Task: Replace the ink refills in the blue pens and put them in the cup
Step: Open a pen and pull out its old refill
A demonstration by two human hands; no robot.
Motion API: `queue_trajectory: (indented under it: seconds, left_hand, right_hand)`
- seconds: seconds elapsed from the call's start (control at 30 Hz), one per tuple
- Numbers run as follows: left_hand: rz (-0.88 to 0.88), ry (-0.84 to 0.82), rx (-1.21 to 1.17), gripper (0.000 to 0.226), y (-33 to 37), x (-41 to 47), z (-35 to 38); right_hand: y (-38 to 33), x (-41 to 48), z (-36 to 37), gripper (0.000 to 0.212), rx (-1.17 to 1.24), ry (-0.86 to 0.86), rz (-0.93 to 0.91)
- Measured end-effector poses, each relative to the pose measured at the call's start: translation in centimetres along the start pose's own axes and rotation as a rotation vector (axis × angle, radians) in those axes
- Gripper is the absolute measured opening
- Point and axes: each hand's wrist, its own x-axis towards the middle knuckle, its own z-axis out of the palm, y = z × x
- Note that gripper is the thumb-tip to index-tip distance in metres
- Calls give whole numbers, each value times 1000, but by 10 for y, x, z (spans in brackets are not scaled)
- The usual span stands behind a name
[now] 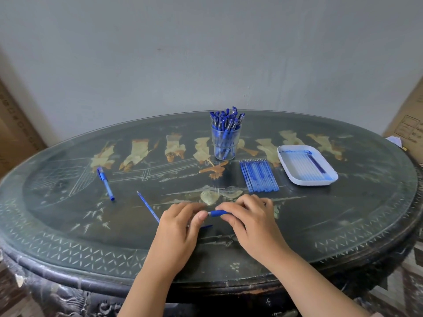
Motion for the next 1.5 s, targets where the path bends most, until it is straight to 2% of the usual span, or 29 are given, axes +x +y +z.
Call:
queue_trajectory:
  seconds: [0.1,0.13,0.2,0.23,0.3,0.47,0.6,0.67,0.77,0.83,0.93,1.07,1.27,1.5]
  left_hand:
    - [-32,-35,-45,44,2,-4,-1]
    - [-4,-27,-32,37,1,-4,1]
    - [27,20,10,9,0,-3,3]
    - [9,31,22,10,1,-2,1]
    - [-14,24,14,27,0,-2,0]
    - [-59,-4,-92,32,5,-2,-2]
    - [-19,83,-43,5,1,-2,-1]
    - [-15,81,-47,3,1,-2,-2]
    - [-66,29,-95,34,5,-2,-4]
    - [-49,23,-96,40,7,-1,-4]
    - [-36,78,-111,26,6,-1,-5]
    - [-133,122,-182,2,4,-1,-7]
    - [-281,160,-281,11,1,-1,-8]
    - [-333,199,-356,12,2,-2,-11]
  right_hand:
    - [1,0,0,19,15,13,22]
    - [1,0,0,18,13,11,21]
    - [1,0,0,18,4,2,13]
    - [0,-1,0,18,3,0,9]
    - [0,0,1,18,3,-1,12]
    - [1,-1,1,18,9,5,27]
    - [1,0,1,18,-5,1,18]
    - [1,0,1,19,-7,0,21]
    - [1,0,0,19,-3,0,25]
    - [1,0,1,20,-4,-2,24]
    - [1,0,1,19,-6,-7,28]
    - [2,-1,2,20,6,-4,57]
    - [4,-1,3,19,33,8,94]
    - [5,0,3,21,31,15,109]
